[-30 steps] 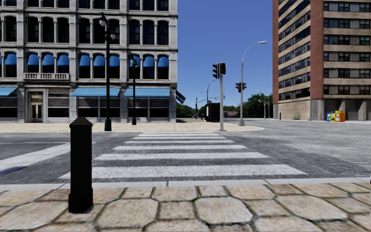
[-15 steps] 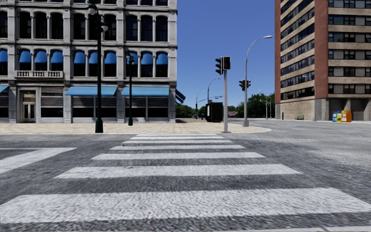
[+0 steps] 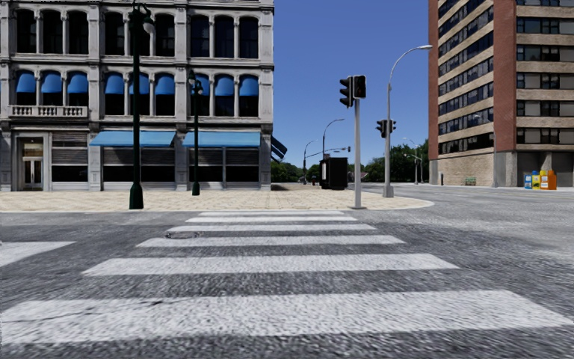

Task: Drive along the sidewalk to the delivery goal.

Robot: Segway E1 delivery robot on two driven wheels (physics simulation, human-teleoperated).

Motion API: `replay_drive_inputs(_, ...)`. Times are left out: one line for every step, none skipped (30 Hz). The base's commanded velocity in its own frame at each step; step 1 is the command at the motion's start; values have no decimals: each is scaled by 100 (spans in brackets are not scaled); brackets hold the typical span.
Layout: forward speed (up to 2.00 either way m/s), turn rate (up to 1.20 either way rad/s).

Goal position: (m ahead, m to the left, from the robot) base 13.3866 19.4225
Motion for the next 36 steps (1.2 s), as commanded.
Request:
replay_drive_inputs(200,0)
replay_drive_inputs(200,0)
replay_drive_inputs(200,0)
replay_drive_inputs(200,0)
replay_drive_inputs(200,0)
replay_drive_inputs(200,0)
replay_drive_inputs(200,0)
replay_drive_inputs(200,0)
replay_drive_inputs(200,0)
replay_drive_inputs(200,0)
replay_drive_inputs(200,0)
replay_drive_inputs(200,11)
replay_drive_inputs(200,21)
replay_drive_inputs(200,24)
replay_drive_inputs(200,24)
replay_drive_inputs(200,24)
replay_drive_inputs(200,14)
replay_drive_inputs(200,2)
replay_drive_inputs(200,0)
replay_drive_inputs(200,0)
replay_drive_inputs(200,0)
replay_drive_inputs(200,0)
replay_drive_inputs(200,0)
replay_drive_inputs(200,0)
replay_drive_inputs(200,0)
replay_drive_inputs(200,0)
replay_drive_inputs(200,0)
replay_drive_inputs(200,0)
replay_drive_inputs(200,0)
replay_drive_inputs(200,0)
replay_drive_inputs(200,0)
replay_drive_inputs(200,0)
replay_drive_inputs(200,0)
replay_drive_inputs(200,0)
replay_drive_inputs(200,0)
replay_drive_inputs(200,0)
